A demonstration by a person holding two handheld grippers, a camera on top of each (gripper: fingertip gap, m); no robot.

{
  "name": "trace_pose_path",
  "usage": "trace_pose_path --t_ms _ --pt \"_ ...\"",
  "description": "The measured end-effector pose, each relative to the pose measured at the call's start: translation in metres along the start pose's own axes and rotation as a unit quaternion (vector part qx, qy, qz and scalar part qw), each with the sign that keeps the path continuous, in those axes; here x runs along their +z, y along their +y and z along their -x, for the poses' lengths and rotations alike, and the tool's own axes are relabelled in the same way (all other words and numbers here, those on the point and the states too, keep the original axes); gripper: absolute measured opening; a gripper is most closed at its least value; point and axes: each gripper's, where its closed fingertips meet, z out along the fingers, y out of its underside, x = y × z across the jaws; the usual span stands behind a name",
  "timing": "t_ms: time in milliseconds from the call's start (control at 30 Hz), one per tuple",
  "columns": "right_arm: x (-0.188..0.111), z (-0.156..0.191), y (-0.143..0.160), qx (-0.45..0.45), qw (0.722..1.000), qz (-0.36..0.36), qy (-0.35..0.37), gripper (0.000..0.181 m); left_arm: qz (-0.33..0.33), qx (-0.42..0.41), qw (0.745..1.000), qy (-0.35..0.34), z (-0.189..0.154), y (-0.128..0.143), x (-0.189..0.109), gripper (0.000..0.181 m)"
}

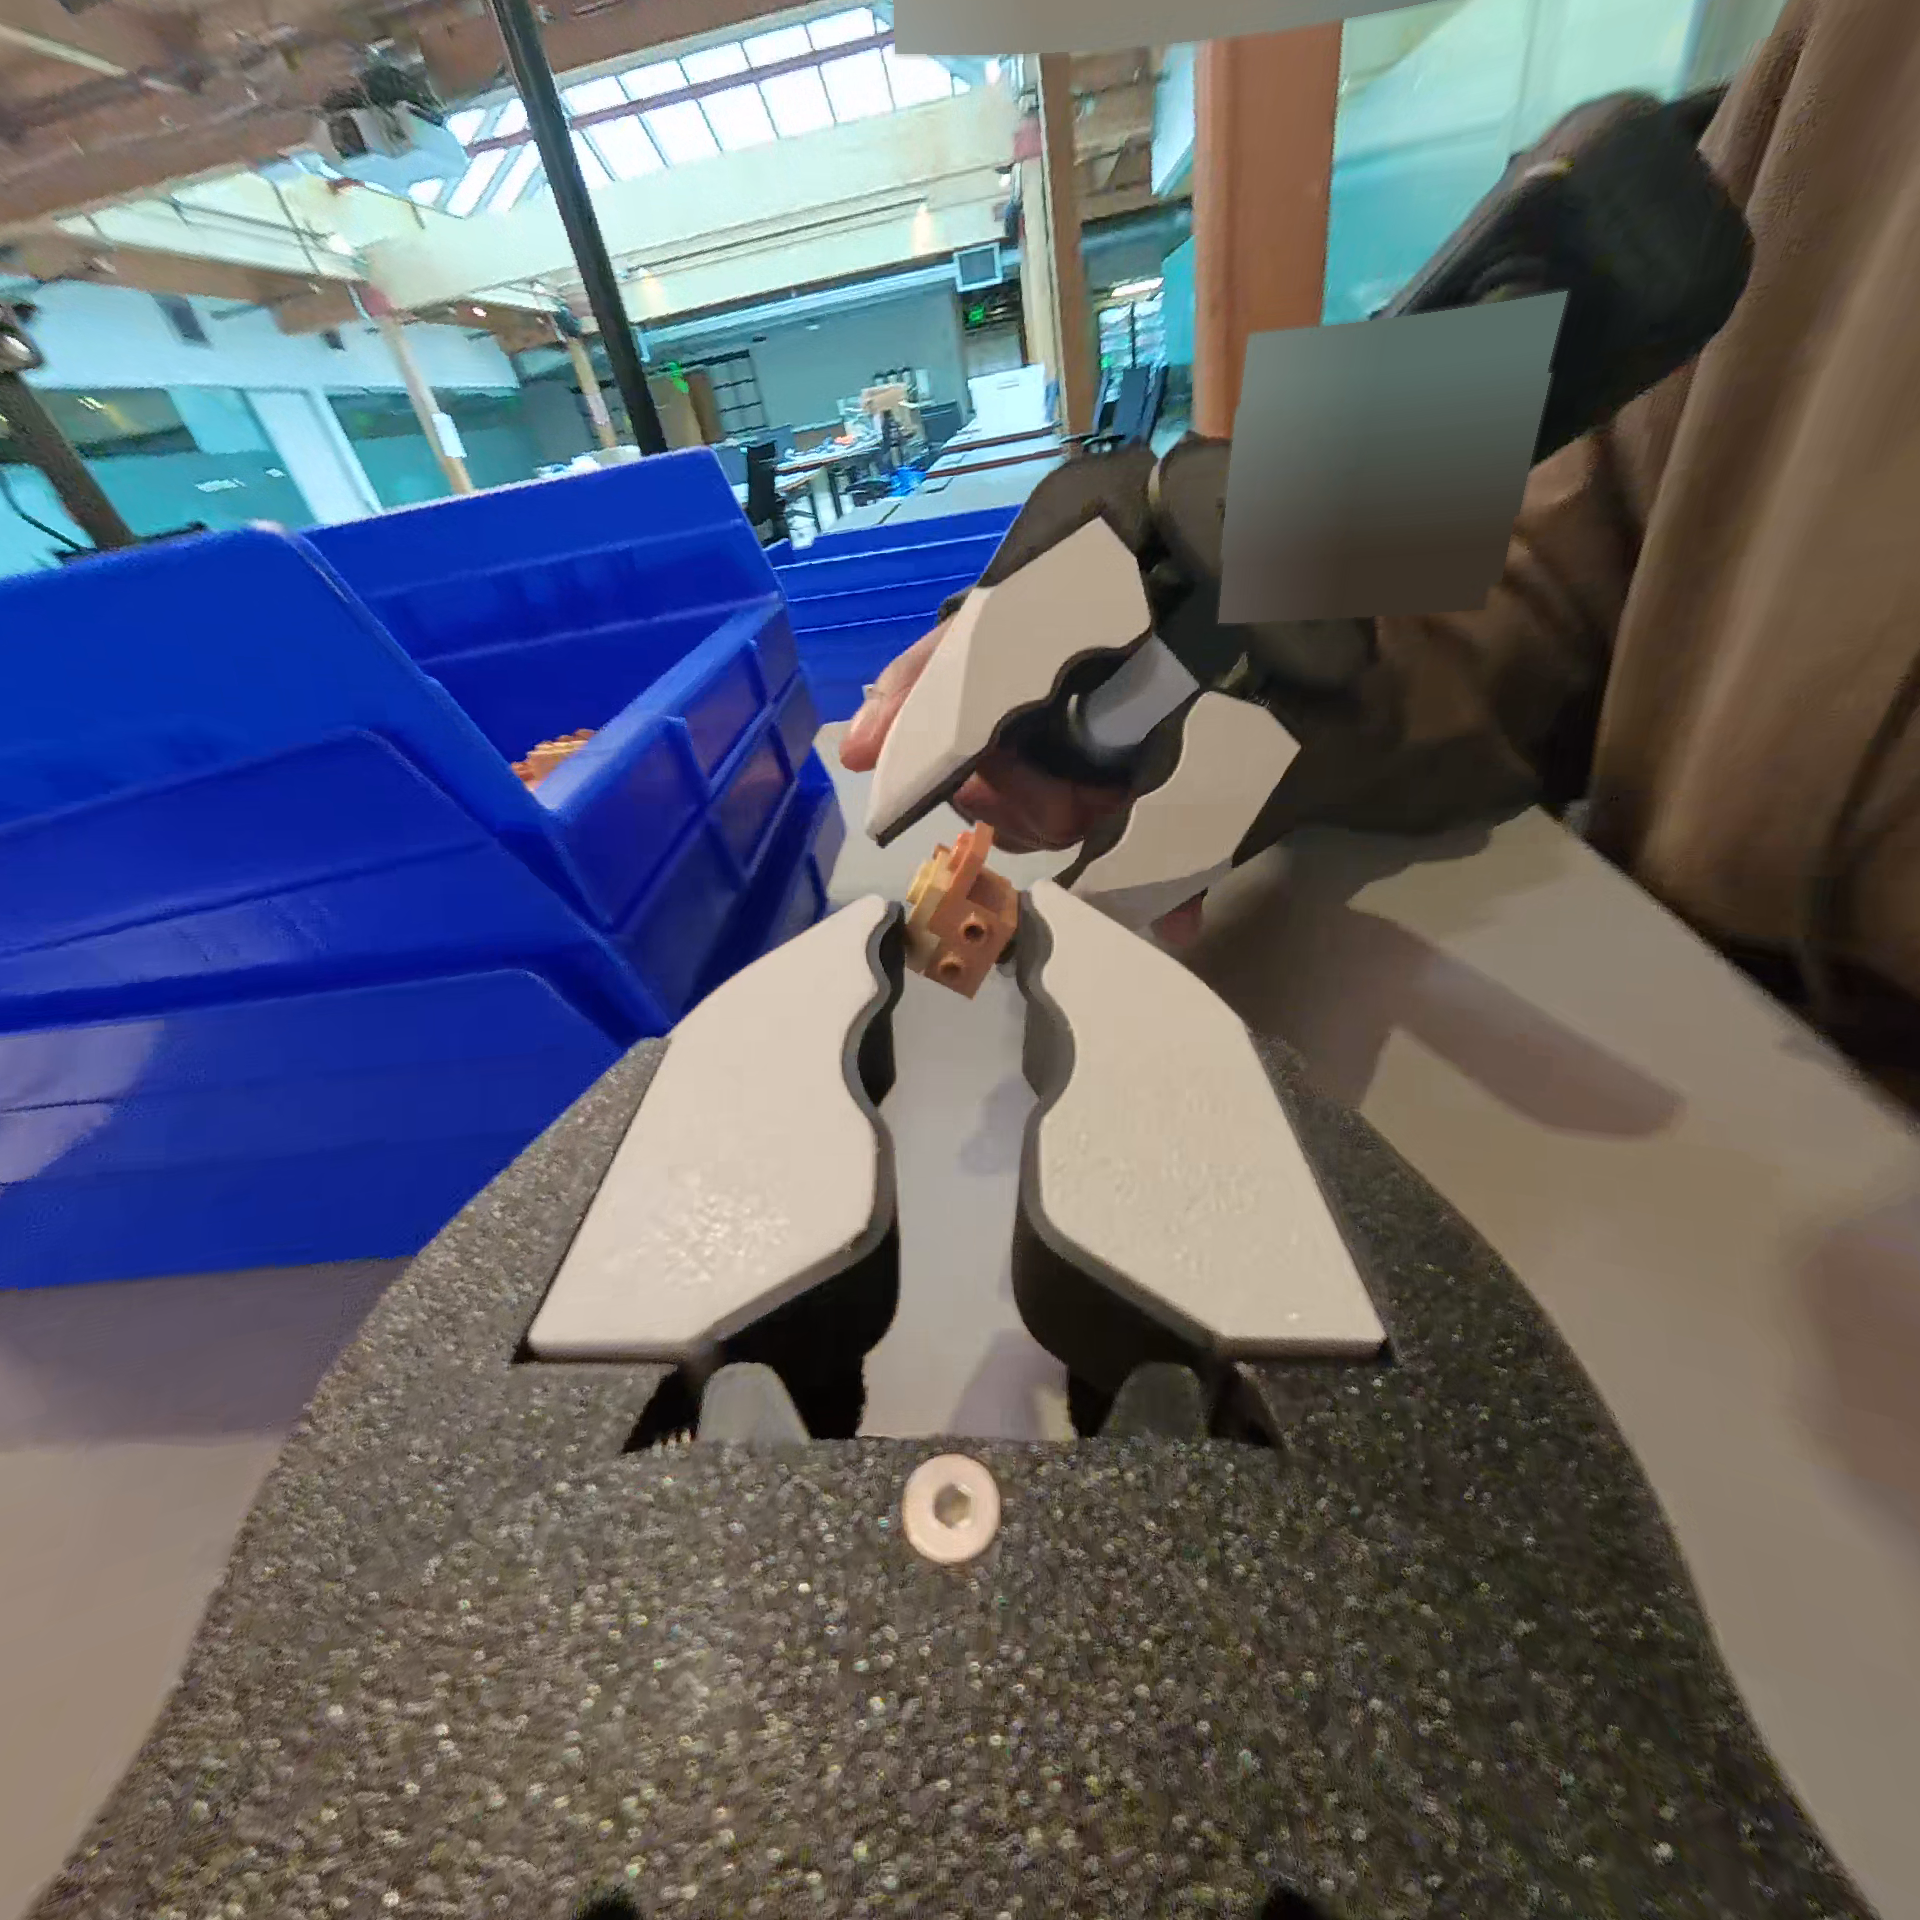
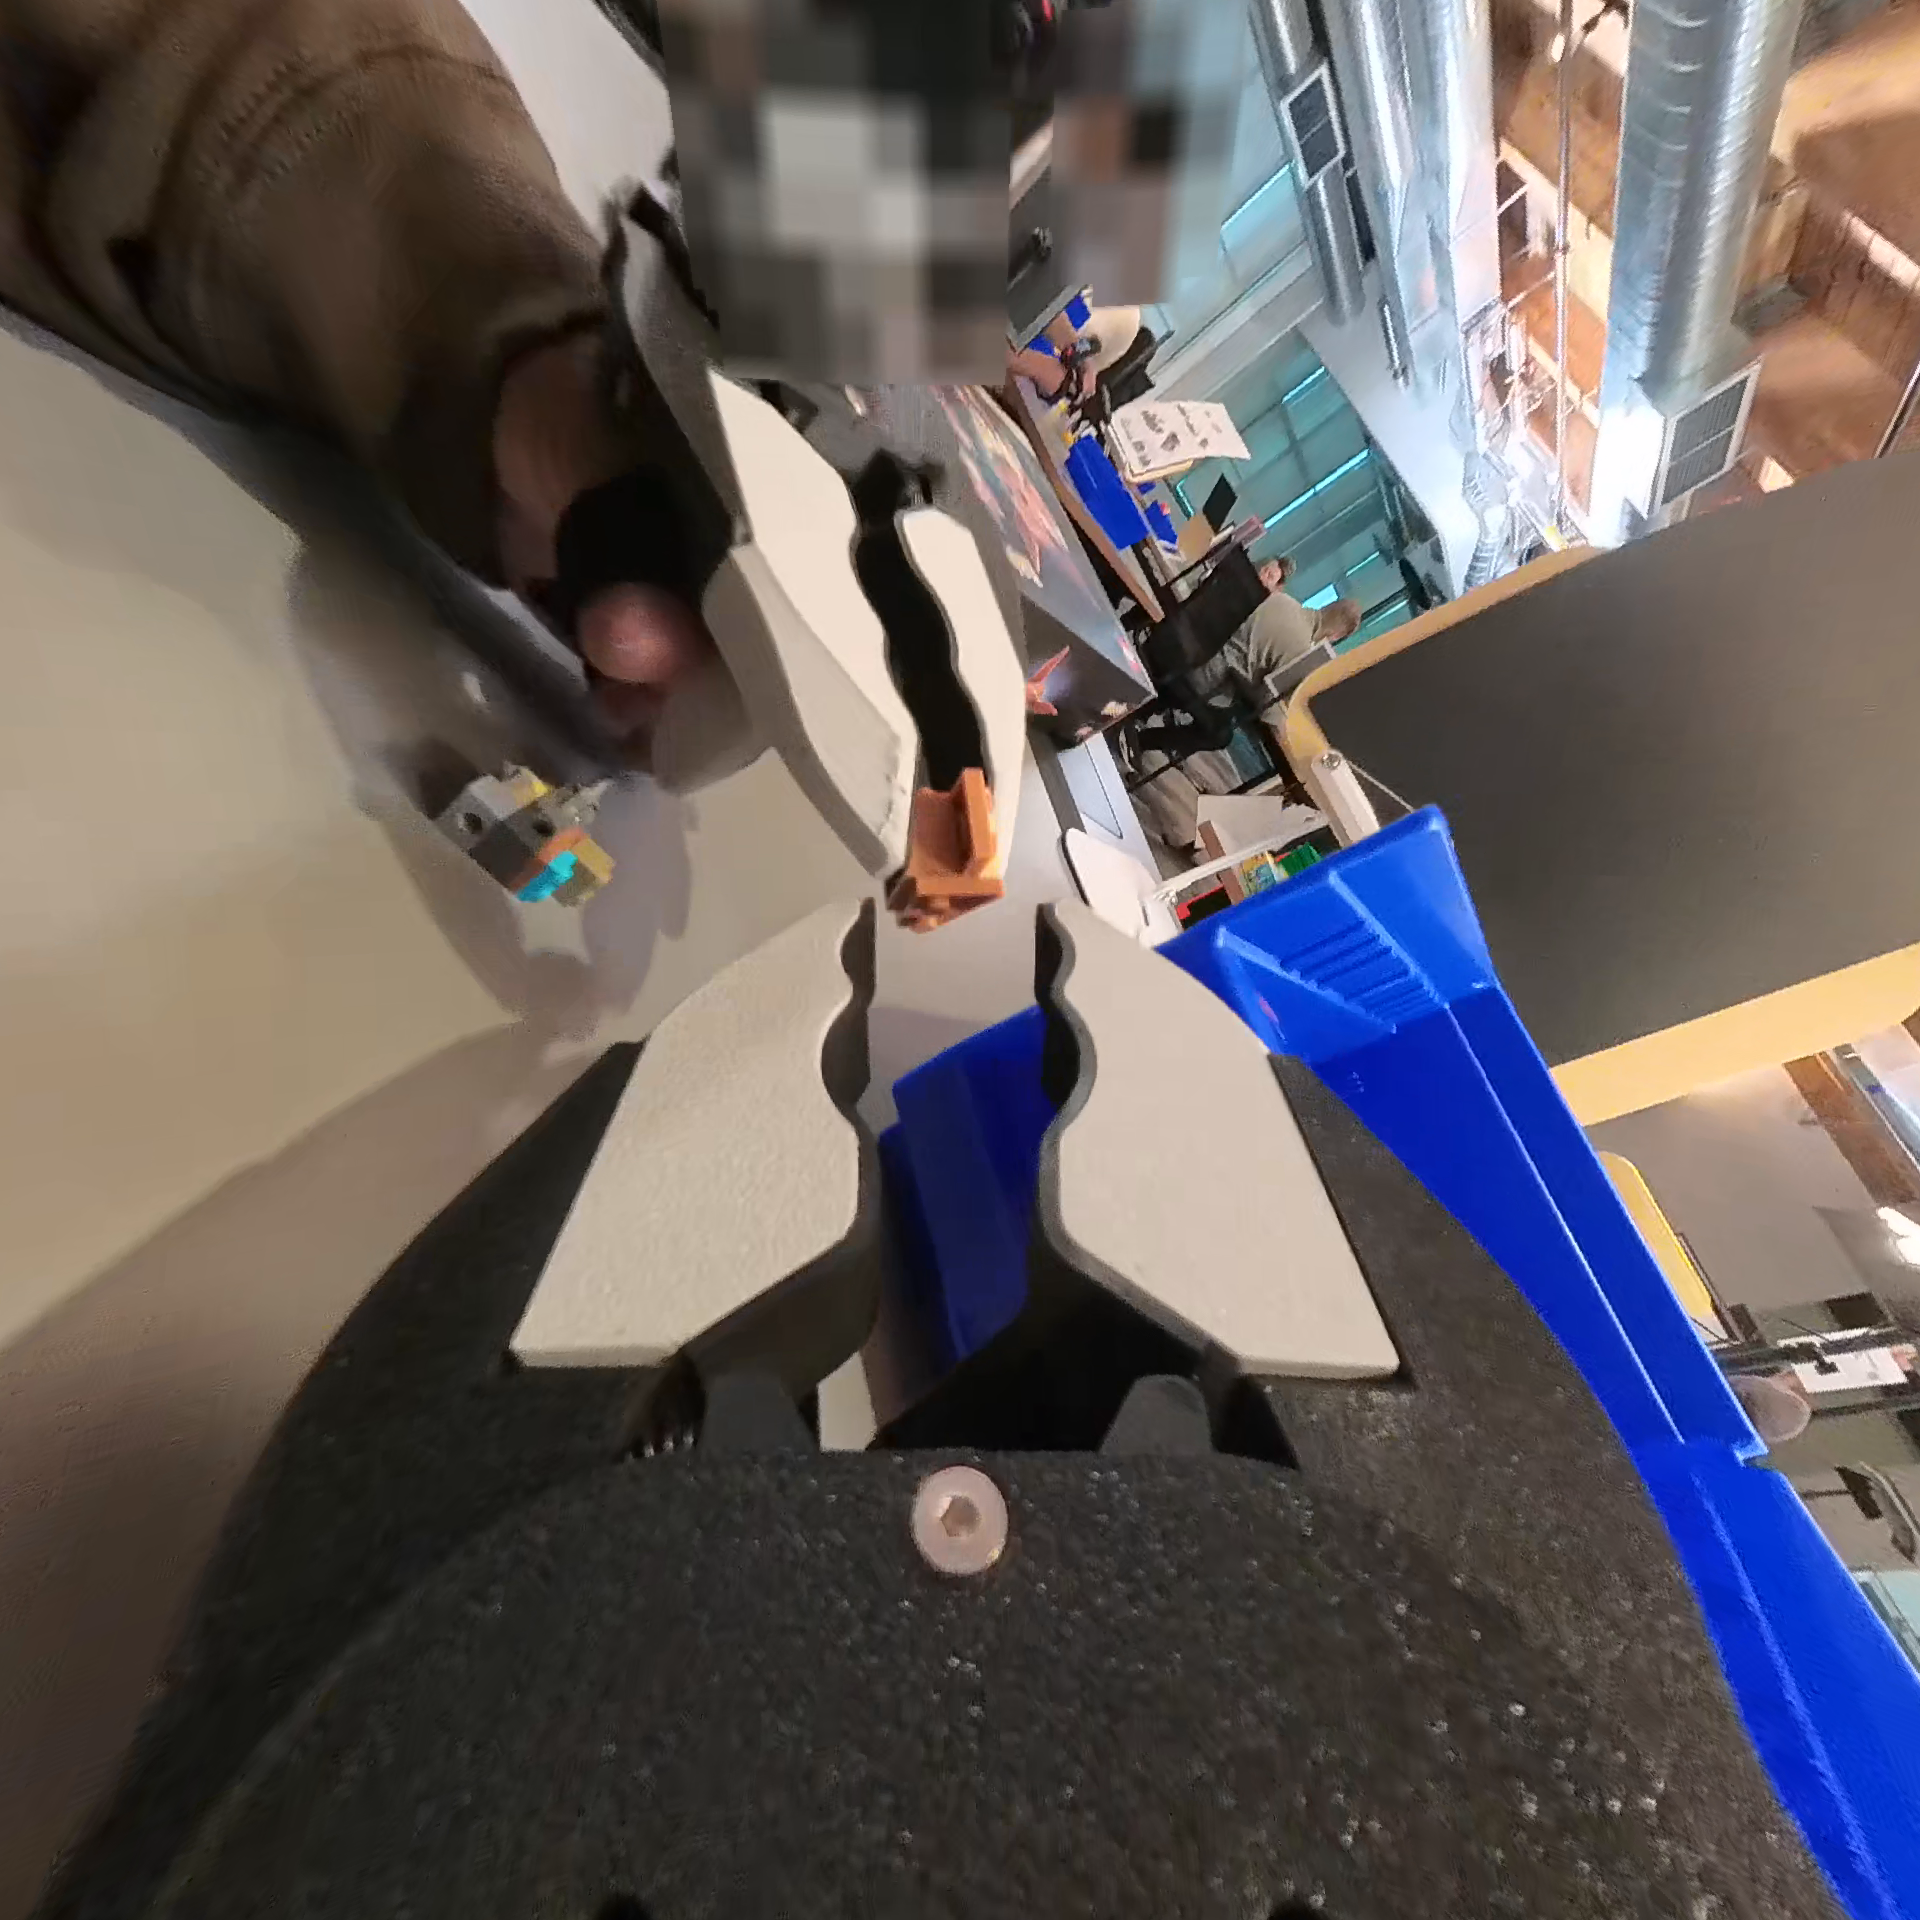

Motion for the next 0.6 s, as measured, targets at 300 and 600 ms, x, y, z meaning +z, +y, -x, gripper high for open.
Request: trace_pose_path --t_ms 300,600 --pt "0.0008 0.0052 -0.0035 0.014 1.000 -0.008 -0.018 0.020 -0.008 -0.045 0.999 0.026 -0.0039 0.0010 0.0010 0.020" --pt "-0.0018 0.0077 -0.0056 0.048 0.998 -0.014 -0.046 0.020 -0.004 -0.057 0.997 0.046 -0.0070 0.0017 -0.0006 0.020"
